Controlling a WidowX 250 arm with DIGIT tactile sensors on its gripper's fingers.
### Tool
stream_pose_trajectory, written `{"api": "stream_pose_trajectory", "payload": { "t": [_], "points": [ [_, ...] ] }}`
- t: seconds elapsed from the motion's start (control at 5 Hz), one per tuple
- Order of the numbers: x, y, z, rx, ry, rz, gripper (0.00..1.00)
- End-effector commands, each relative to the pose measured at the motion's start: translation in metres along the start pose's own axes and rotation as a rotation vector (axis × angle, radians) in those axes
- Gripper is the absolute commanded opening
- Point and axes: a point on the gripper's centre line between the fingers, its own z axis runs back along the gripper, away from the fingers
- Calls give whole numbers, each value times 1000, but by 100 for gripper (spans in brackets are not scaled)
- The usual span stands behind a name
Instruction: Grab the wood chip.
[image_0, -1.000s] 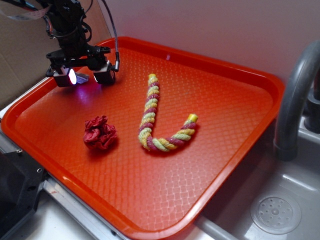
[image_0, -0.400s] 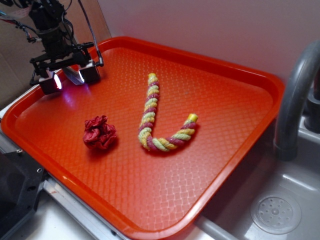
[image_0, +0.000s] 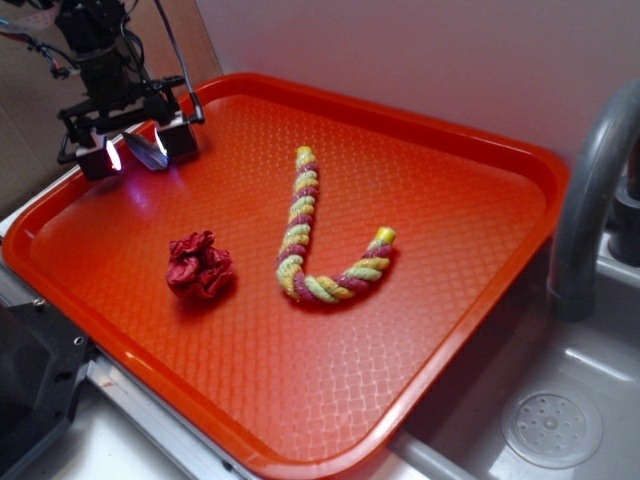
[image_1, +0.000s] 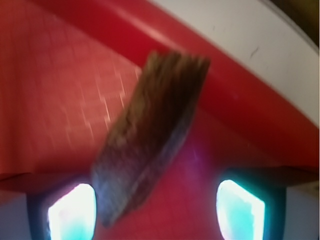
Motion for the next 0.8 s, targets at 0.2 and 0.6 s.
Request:
{"api": "stream_pose_trajectory", "payload": {
  "t": [0.2,0.6],
  "points": [
    [9,-17,4,25,-62,-32,100],
    [1,-18,-11,73,-57,-61,100]
  ]
}}
